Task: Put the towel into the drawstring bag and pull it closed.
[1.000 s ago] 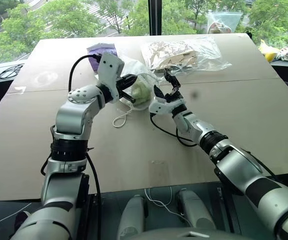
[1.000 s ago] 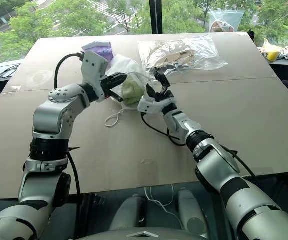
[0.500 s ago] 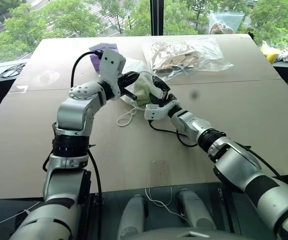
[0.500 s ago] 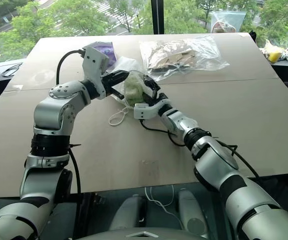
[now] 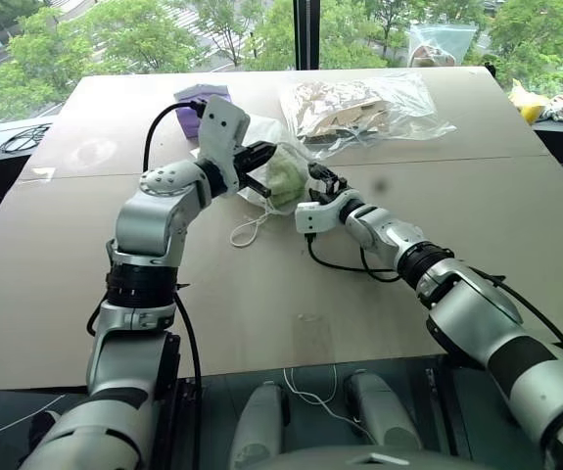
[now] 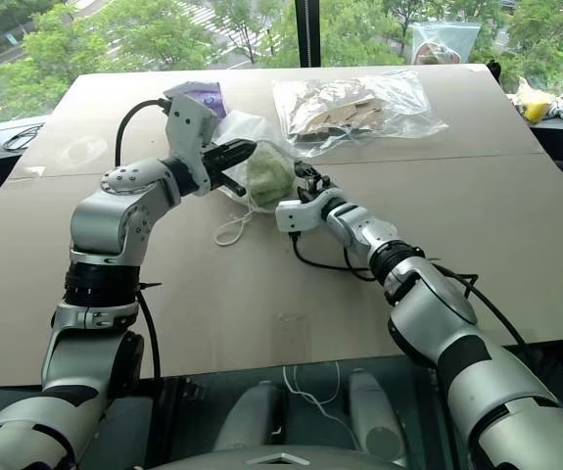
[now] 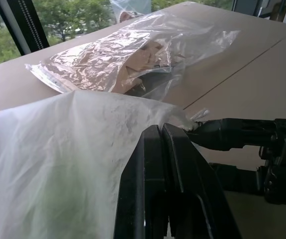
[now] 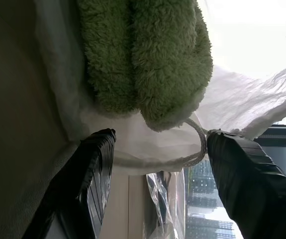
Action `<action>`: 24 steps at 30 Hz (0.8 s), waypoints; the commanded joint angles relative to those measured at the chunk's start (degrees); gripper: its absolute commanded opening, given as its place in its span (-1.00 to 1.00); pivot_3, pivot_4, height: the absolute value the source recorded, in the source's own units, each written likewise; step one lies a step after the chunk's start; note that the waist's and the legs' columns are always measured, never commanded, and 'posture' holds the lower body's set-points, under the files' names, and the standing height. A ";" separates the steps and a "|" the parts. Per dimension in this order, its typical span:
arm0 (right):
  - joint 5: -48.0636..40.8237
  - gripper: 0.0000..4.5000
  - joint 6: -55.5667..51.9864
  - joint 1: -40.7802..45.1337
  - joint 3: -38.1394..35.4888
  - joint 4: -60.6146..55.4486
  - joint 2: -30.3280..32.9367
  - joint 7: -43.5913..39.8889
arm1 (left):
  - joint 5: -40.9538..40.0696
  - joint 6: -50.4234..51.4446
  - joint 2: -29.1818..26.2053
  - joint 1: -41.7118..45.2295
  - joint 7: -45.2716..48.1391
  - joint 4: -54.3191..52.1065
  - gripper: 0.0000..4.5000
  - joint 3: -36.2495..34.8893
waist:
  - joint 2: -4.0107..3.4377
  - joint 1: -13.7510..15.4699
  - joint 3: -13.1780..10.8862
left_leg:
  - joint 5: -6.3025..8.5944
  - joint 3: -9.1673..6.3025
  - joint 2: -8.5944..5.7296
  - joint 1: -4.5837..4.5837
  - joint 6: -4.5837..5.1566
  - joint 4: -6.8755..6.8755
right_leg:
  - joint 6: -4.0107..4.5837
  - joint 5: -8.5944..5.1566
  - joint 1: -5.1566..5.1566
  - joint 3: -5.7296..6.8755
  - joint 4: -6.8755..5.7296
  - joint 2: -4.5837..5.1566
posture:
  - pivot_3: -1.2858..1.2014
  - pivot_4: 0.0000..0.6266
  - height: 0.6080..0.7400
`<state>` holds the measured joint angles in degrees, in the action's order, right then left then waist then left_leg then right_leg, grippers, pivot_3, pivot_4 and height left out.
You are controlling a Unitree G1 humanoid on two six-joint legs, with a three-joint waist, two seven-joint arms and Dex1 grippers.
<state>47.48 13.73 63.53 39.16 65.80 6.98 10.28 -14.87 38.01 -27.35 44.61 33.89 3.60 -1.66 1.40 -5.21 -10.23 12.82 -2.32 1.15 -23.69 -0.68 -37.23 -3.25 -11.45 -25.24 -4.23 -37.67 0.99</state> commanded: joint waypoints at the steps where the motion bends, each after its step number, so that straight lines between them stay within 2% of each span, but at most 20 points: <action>1: 0.89 0.41 -0.86 1.19 0.56 -2.85 0.66 -1.82 | -0.05 -1.19 -0.15 1.16 0.27 -0.40 -1.00 -0.21 | 0.00 -0.02 0.00 | 0.00 0.00 0.00 0.00 0.00 0.00 | 0.00 0.00 0.00 0.00 0.00 0.00 | 0.03 -0.52 1.00; 5: 0.62 0.41 -2.11 1.75 0.06 -2.72 0.09 -3.07 | -0.01 -1.11 -0.12 0.85 0.38 -0.64 -1.00 -0.10 | 0.00 -0.06 0.00 | 0.00 0.00 0.00 0.00 0.00 0.00 | 0.00 0.00 -0.01 0.00 0.00 0.00 | 0.03 -0.52 1.00; 12: -5.26 0.41 -4.23 4.29 -5.54 1.60 -2.39 -2.20 | -0.06 -0.63 0.14 0.45 0.17 -1.70 -1.00 0.13 | 0.00 -0.17 0.00 | -0.01 0.00 0.00 -0.01 -0.01 0.00 | 0.01 0.00 -0.03 0.00 -0.04 0.00 | 0.03 -0.52 1.00; 16: -5.18 0.41 -4.42 4.74 -5.36 3.64 -2.74 -1.88 | 0.01 -0.61 0.10 0.40 0.05 -1.76 -1.00 0.09 | -0.01 -0.19 0.00 | -0.01 -0.01 0.00 -0.01 -0.01 0.02 | 0.01 0.00 -0.03 0.00 -0.03 0.00 | 0.03 -0.52 1.00; 17: -5.20 0.17 -4.35 4.72 -5.28 3.83 -2.79 -1.78 | -0.02 -0.54 0.07 0.30 0.03 -1.93 -1.00 0.05 | -0.01 -0.20 -0.01 | -0.01 0.00 0.00 -0.01 -0.01 0.02 | 0.01 0.00 -0.04 0.00 -0.03 0.00 | 0.03 -0.52 1.00; 19: -5.04 -0.14 -3.92 4.88 -4.91 4.34 -2.92 -1.55 | -0.06 -0.43 0.05 0.10 -0.02 -2.18 -1.00 0.02 | -0.01 -0.20 -0.01 | -0.01 0.00 0.00 -0.02 -0.01 0.03 | 0.01 0.00 -0.05 0.00 -0.03 0.00 | 0.03 -0.52 1.00; 23: -5.07 -0.93 -3.01 5.40 -4.80 4.63 -3.37 -1.00 | 0.02 -0.31 0.22 -0.26 0.09 -2.66 -1.00 0.52 | -0.01 -0.21 -0.01 | -0.01 0.00 0.00 -0.02 -0.01 0.03 | 0.01 0.00 -0.05 0.00 -0.03 0.00 | 0.03 -0.52 1.00; 24: -5.13 -0.99 -2.91 5.50 -4.85 4.61 -3.51 -0.90 | 0.06 -0.25 0.20 -0.36 0.29 -2.87 -1.00 0.80 | -0.01 -0.21 -0.01 | -0.01 0.00 0.00 -0.02 -0.01 0.03 | 0.01 0.00 -0.05 0.00 -0.03 0.00 | 0.03 -0.52 1.00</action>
<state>42.51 10.21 67.00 34.53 70.83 3.94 8.44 -14.80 38.29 -27.01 44.12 33.99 3.49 -1.22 1.40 -5.42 -10.24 12.81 -2.32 1.16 -23.71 -0.69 -37.20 -3.24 -11.45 -25.29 -4.23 -37.70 0.99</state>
